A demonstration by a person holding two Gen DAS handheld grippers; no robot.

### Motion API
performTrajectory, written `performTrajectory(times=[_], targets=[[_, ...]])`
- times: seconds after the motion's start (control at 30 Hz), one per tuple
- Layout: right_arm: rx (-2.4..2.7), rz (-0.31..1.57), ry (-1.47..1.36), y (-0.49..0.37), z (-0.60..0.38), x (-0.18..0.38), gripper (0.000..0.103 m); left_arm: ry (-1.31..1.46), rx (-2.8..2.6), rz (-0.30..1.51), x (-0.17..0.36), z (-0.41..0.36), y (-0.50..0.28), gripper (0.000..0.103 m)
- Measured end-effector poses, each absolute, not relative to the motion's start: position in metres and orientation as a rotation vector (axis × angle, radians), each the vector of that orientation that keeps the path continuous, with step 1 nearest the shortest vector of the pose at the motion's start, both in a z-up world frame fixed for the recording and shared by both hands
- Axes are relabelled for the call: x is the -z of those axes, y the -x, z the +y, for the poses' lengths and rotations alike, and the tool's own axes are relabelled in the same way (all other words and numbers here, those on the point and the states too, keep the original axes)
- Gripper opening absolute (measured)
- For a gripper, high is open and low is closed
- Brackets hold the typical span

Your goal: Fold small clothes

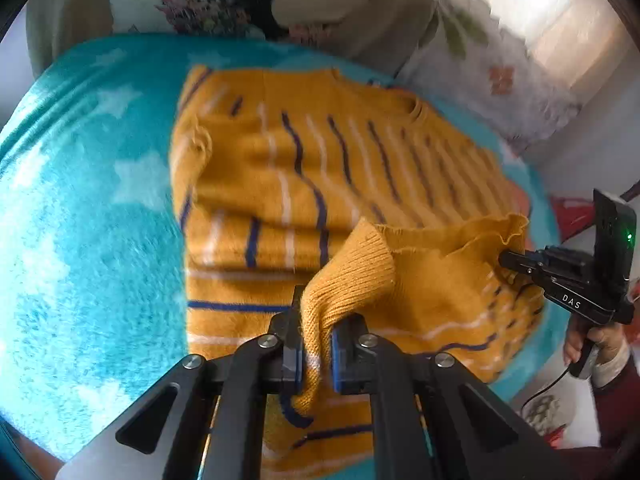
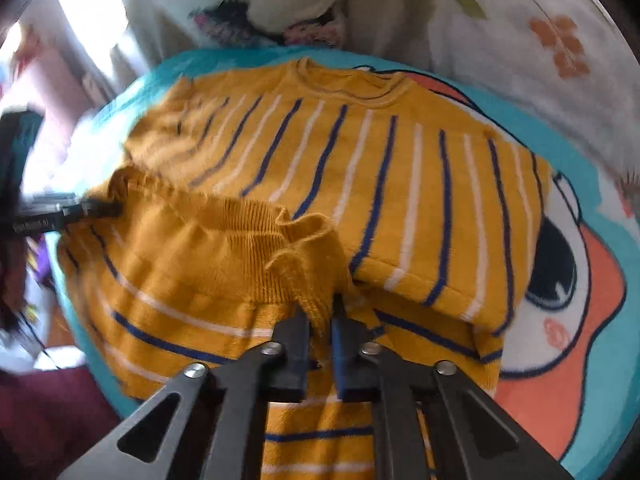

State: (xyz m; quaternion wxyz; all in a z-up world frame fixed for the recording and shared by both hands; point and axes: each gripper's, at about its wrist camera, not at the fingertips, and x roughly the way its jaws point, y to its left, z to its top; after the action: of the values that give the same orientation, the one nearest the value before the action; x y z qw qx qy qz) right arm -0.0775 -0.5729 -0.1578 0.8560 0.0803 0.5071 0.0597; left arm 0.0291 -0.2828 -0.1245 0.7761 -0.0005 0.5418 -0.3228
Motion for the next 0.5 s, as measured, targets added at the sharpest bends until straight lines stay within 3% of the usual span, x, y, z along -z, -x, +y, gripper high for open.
performTrajectory(times=[0.3, 0.5], targets=[[-0.035, 0.892, -0.373, 0.056, -0.627, 0.087, 0.008, 0.112, 0.792, 1.098, 0.072, -0.307, -0.11, 0.009], [0.076, 0.925, -0.462, -0.006, -0.659, 0.115, 0.008, 0.07, 0.706, 1.165, 0.111, -0.353, -0.177, 0.012]])
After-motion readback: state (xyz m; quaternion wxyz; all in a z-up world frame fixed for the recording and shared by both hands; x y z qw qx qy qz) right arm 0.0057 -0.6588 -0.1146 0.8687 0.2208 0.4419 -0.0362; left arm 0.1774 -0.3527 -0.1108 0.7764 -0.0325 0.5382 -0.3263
